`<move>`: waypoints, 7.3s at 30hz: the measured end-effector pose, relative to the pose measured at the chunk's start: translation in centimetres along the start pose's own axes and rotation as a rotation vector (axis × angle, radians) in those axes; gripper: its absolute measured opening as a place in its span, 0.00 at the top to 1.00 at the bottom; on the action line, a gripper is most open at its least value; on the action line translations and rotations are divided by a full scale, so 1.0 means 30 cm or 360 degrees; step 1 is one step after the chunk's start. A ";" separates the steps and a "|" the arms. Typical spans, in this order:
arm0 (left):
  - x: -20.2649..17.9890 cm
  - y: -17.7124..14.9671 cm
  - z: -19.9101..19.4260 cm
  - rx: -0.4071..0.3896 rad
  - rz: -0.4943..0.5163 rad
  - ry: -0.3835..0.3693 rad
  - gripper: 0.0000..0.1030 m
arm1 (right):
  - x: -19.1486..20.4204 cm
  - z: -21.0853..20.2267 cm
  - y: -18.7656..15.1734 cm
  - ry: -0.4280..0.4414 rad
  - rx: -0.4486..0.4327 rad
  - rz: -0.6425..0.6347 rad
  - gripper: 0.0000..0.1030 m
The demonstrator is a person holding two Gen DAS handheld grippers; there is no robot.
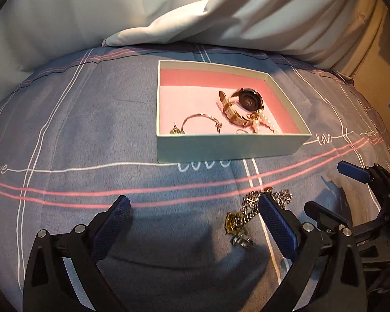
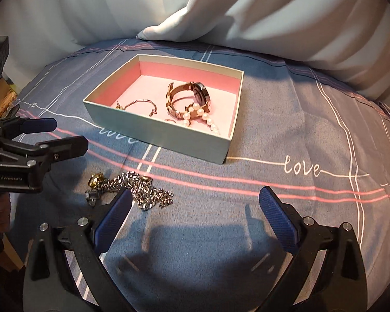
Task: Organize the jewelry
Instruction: 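Grasp the small silver ring with the left gripper while the right gripper grasps the gold ring, then lower both rings into the box and open both grippers, then grasp the tangled silver chains with the right gripper and lift them, then carry the chains over the box and open the right gripper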
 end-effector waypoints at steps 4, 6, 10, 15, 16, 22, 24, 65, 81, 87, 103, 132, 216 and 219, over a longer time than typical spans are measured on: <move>-0.028 -0.083 0.005 0.0039 0.0072 0.0030 0.06 | 0.027 0.009 -0.068 0.0035 0.0045 0.0007 0.29; -0.040 -0.100 0.020 0.0068 0.0080 0.0043 0.09 | 0.042 0.020 -0.079 0.0048 0.0053 -0.0001 0.29; -0.072 -0.106 0.041 0.0087 0.0127 0.0074 0.25 | 0.055 0.042 -0.082 0.0032 0.0073 -0.0022 0.34; -0.069 -0.100 0.039 0.0049 0.0158 0.0144 0.66 | 0.058 0.045 -0.074 0.0045 0.0059 -0.0009 0.34; -0.061 -0.097 0.035 0.0050 0.0147 0.0124 0.77 | 0.062 0.047 -0.070 0.0051 0.0056 -0.0011 0.34; 0.023 -0.085 0.014 0.0052 0.0009 0.0036 0.86 | 0.097 0.085 -0.036 0.0089 0.0047 -0.0067 0.34; 0.042 -0.083 0.006 0.0048 -0.0015 0.0037 0.86 | 0.107 0.092 -0.023 0.0097 0.0034 -0.0071 0.34; -0.077 0.348 -0.102 -0.0289 0.0020 -0.0031 0.86 | 0.065 -0.070 0.369 0.0055 -0.0327 -0.0202 0.77; -0.095 0.417 -0.039 -0.0262 0.0012 -0.0011 0.86 | 0.063 -0.013 0.416 0.0035 -0.0284 -0.0236 0.77; -0.086 0.428 -0.033 -0.0257 0.0000 -0.0001 0.86 | 0.056 -0.006 0.417 0.0038 -0.0273 -0.0233 0.77; -0.101 0.446 -0.003 -0.0227 0.0011 -0.0002 0.86 | 0.048 0.003 0.420 0.0029 -0.0254 -0.0204 0.77; -0.022 0.028 0.000 -0.0018 0.0076 0.0042 0.09 | 0.054 0.065 -0.012 0.0173 -0.0021 -0.0159 0.26; -0.117 0.505 -0.169 -0.0417 0.0059 -0.0072 0.99 | 0.053 -0.246 0.496 -0.0002 -0.0555 -0.0246 0.93; -0.111 0.490 -0.120 -0.0361 0.0046 -0.0070 0.99 | 0.057 -0.184 0.483 0.0002 -0.0487 -0.0245 0.93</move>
Point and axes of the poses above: each gripper's, at about its wrist camera, not at the fingertips, and z roughly the way its jaws point, x to its left, y to its top, the point moved 2 cm from there along z, roughly the way its jaws point, and after that the axes turned 2 degrees about -z, right-handed, at the moved point
